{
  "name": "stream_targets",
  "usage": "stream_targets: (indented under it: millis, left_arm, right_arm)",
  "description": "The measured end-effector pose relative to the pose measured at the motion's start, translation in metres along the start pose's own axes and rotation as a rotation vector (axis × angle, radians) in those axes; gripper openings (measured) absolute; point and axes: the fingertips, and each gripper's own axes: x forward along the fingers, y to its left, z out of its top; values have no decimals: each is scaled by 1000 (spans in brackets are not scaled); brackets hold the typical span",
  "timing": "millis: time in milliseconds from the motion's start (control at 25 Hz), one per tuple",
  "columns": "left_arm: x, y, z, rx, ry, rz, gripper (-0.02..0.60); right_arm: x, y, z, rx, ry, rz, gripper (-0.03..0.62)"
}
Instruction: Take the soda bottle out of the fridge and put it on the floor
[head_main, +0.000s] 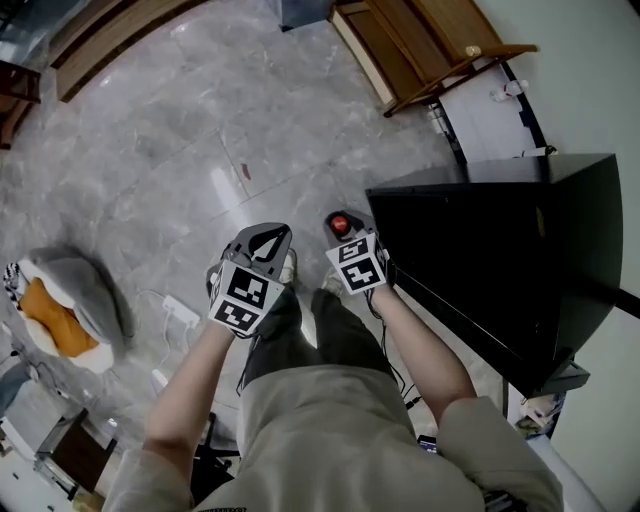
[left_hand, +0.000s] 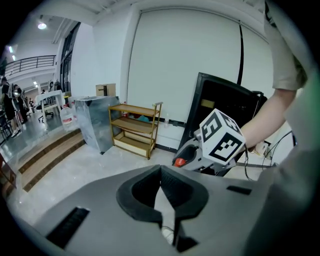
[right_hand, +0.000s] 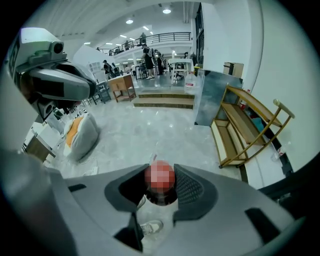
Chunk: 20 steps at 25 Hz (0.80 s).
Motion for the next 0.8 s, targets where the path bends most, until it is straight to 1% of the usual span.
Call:
stream_targets:
  millis: [200,440,600,800]
  left_arm:
    - [49,17,-45,-24,63,-25,6]
    - [112,28,-109,-70,115,-56,6]
    - [157,28,-154,-71,170,-94,6]
    - [218,34,-200,-103,199,-148,6]
  right_arm:
    - [54,-4,-23,25,28,2,130]
    - [118,0,-55,17,50,19,130]
    - [163,5,-88,47,89,27,132]
    - [215,6,-126,85,139,31,132]
